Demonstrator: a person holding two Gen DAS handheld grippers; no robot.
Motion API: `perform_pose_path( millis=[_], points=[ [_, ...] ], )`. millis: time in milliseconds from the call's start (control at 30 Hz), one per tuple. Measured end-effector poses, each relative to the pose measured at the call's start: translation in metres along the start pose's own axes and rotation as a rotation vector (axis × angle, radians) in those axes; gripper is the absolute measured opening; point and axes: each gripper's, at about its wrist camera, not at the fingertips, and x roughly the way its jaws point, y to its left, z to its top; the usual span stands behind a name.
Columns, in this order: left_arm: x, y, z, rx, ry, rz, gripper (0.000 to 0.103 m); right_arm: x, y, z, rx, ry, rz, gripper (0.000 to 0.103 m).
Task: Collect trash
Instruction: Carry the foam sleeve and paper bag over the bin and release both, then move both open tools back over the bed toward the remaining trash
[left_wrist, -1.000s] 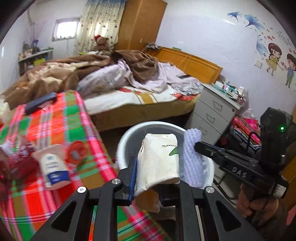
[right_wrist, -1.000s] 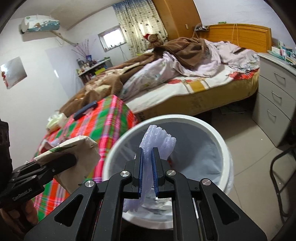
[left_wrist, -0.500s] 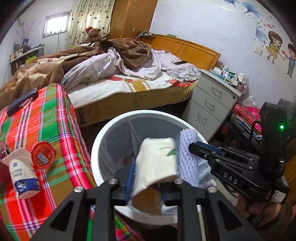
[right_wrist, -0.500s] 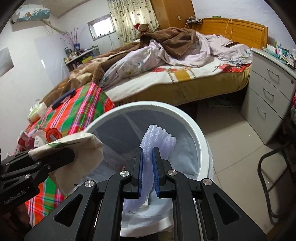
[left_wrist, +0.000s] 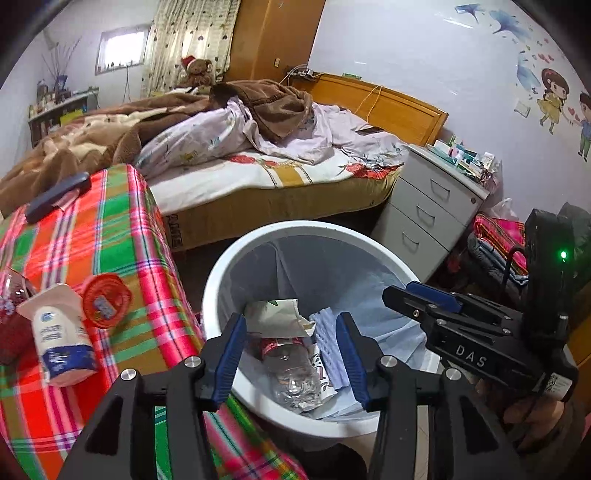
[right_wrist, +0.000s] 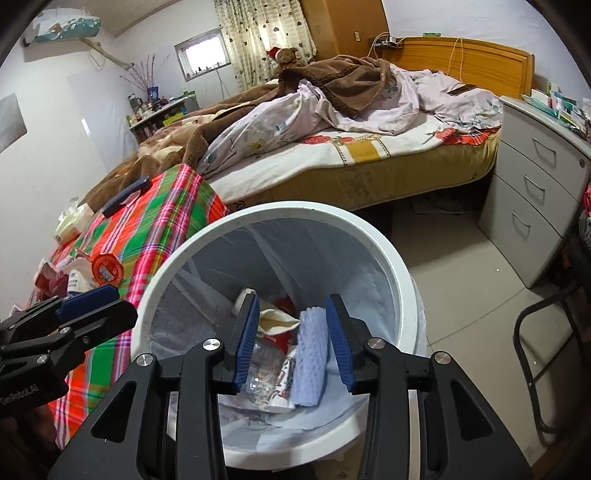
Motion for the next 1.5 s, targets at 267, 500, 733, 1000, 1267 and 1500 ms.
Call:
perform_pose_path(
  millis=[267, 500, 733, 1000, 1267, 1500],
  points=[
    [-0.029, 0.007, -0.006, -0.011, -0.039, 0.022, 0.05, -0.016, 0.016, 0.002, -0.016, -0.045, 0.02, 0.039],
    [-0.062, 0.021, -0.014, -0.022, -0.079, 0.087, 0.05, -0.031, 0.037, 0.0, -0.061, -0.089, 0.037, 0.039],
    [-0.092, 0.041, -0.028, -0.053, -0.113, 0.143, 0.053, -0.037, 0.059, -0.004, -0.091, -0.112, 0.069, 0.039],
    [-0.123, 0.069, -0.043, -0.108, -0.146, 0.18, 0.054, -0.04, 0.089, -0.007, -0.136, -0.122, 0.113, 0.048],
    [-0.149, 0.1, -0.06, -0.152, -0.17, 0.275, 0.055, -0.035, 0.119, -0.012, -0.185, -0.125, 0.166, 0.06],
    [-0.168, 0.144, -0.079, -0.231, -0.176, 0.346, 0.06, -0.023, 0.149, -0.015, -0.243, -0.097, 0.205, 0.06]
  ],
)
